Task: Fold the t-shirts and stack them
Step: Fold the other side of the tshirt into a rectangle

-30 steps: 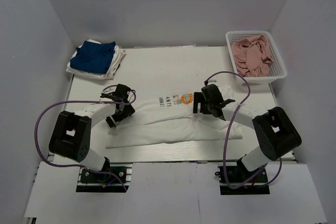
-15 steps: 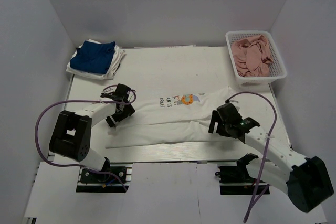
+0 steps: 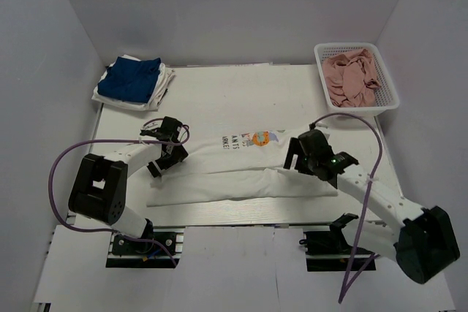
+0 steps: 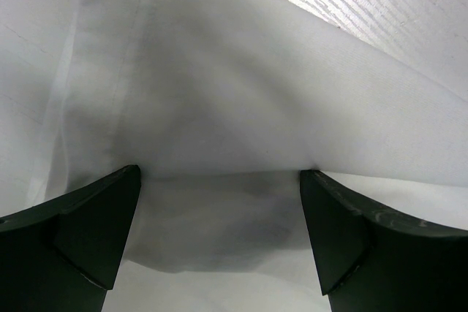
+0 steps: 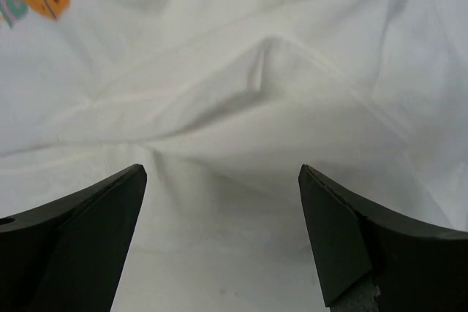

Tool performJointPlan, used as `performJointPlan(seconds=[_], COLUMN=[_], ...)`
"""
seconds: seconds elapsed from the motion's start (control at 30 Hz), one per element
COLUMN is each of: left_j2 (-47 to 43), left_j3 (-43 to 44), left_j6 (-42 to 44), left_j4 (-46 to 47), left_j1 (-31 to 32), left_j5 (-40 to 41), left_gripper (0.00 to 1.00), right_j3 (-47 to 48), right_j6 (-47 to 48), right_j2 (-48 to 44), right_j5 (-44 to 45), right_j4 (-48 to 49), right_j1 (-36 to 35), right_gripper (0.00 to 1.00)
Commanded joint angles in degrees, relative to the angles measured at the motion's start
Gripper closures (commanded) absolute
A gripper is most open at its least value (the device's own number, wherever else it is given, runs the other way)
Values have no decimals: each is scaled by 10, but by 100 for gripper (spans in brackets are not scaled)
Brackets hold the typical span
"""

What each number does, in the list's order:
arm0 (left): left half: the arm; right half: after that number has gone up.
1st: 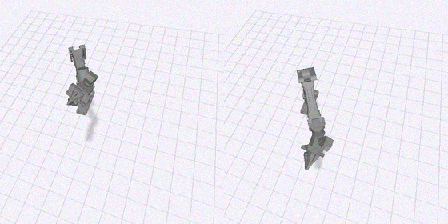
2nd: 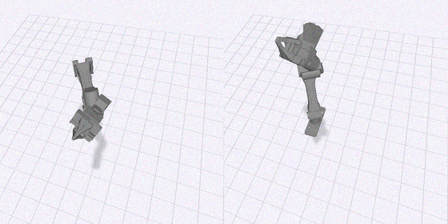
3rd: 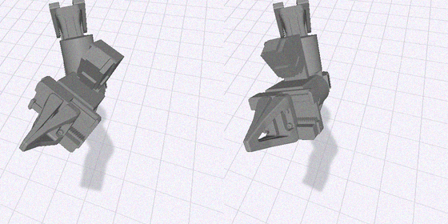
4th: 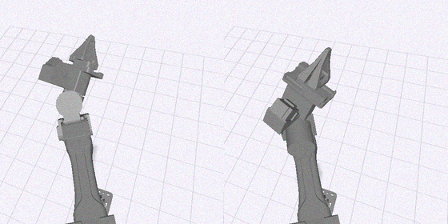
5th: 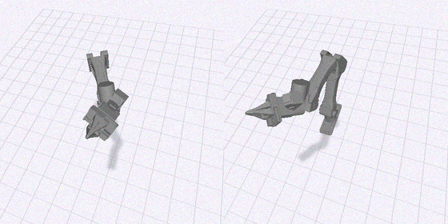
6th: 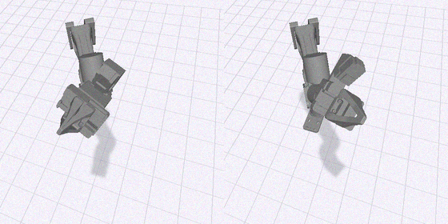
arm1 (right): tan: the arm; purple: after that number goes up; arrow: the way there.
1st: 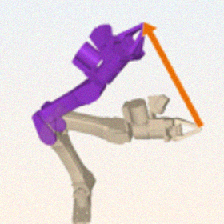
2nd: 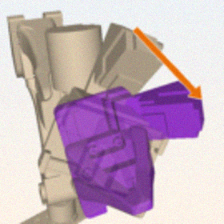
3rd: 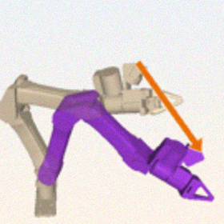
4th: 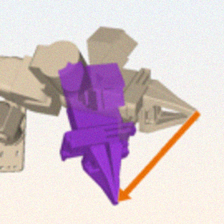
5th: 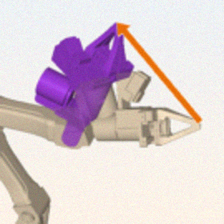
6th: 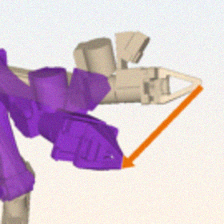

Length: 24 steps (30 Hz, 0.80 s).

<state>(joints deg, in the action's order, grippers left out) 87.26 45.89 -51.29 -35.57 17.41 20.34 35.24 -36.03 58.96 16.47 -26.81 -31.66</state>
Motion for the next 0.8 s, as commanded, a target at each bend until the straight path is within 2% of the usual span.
performJointPlan(seconds=[0.0, 0.1, 0.13, 0.2, 0.27, 0.33, 0.37, 0.43, 0.47, 0.5, 0.57, 0.77], left_j2=[34, 23, 23, 18, 12, 12, 7, 7, 7, 7, 2, -21], left_j3=[-33, -33, -33, -33, -33, -33, -33, -33, -33, -33, -33, -38], left_j6=[-14, -20, -20, -20, -20, -20, -20, -20, -20, -20, -20, -25], left_j4=[-1, -1, -1, -6, -6, -6, -6, -6, -12, -12, -12, -12], left_j1=[-4, -4, -4, -4, -4, -4, -4, -4, -4, -4, -4, -4], left_j5=[8, 14, 14, 14, 20, 20, 20, 20, 20, 20, 20, 25], left_gripper=[0, 0, 0, 0, 0, 0, 0, 0, 0, 0, 0, 0], right_j3=[36, 74, 83, 97, 118, 127, 132, 132, 138, 137, 131, 94], right_j6=[-13, -30, -36, -36, -43, -48, -47, -48, -50, -52, -48, -43], right_j2=[63, 133, 156, 177, 218, 249, 251, 264, 263, 259, 245, 143], right_j5=[66, 127, 137, 175, 185, 187, 188, 178, 175, 171, 157, 103], right_j4=[104, 120, 120, 122, 109, 90, 89, 77, 74, 66, 58, -2], right_j1=[-1, 1, 2, 2, 4, 4, 4, 5, 3, 2, 1, -3], right_gripper=[10, 12, 23, 38, 48, 48, 54, 60, 67, 83, 100, 100])
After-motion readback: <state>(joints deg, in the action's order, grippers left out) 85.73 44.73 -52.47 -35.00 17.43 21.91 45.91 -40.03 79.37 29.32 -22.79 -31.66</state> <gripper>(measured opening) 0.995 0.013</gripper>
